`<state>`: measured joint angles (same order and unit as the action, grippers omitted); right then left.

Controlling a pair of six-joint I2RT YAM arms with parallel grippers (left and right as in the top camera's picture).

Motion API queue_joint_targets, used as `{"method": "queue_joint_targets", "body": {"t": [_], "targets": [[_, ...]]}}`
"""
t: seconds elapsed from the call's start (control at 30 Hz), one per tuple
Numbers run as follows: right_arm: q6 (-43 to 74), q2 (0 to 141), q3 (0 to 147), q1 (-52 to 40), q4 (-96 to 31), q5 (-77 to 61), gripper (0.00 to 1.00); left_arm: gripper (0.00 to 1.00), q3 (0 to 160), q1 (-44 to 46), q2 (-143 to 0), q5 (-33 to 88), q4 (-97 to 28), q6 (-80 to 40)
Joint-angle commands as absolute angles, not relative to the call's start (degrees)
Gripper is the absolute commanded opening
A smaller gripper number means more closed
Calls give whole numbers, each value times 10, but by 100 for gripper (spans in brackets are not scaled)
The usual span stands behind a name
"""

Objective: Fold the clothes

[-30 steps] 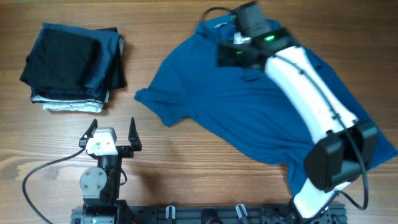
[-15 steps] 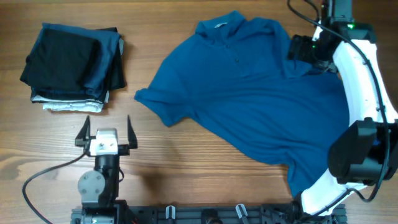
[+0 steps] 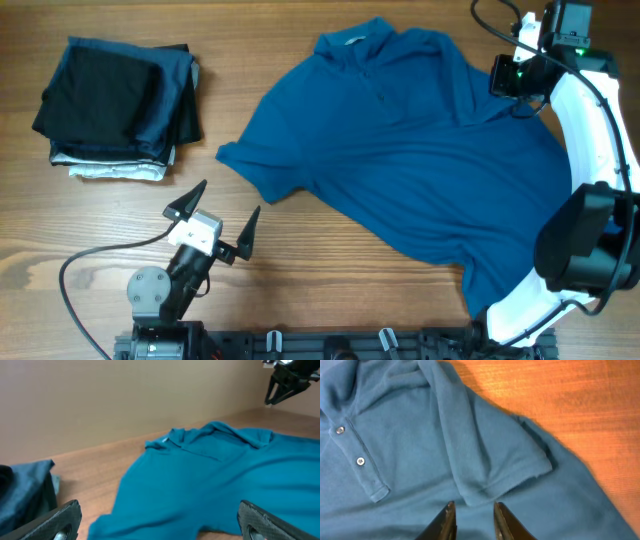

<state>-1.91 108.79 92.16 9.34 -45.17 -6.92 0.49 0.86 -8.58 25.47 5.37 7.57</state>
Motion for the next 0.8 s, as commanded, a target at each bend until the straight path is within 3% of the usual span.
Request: {"method": "queue_joint_targets", "body": {"t": [0.0,0.2,0.37,0.43,0.67,0.77], "targets": [[-91,1126,917,94,-436,-91,34,100,12,12,-103,276,53,62],[-168,1170,917,94,-415,-91,30,100,12,12,-107,276,-8,62],[-196,1195,916,93,-410,-119,33,100,12,12,-109,276,-43,61],[-194,1204,914,93,-411,-140,40,100,12,12,-110,276,-43,61],[-163,1236,914,86,-426,-143,42,100,12,12,-110,276,-43,61],[-126,1243,914,73,-427,-75,43,100,12,12,-110,276,-43,61]]}}
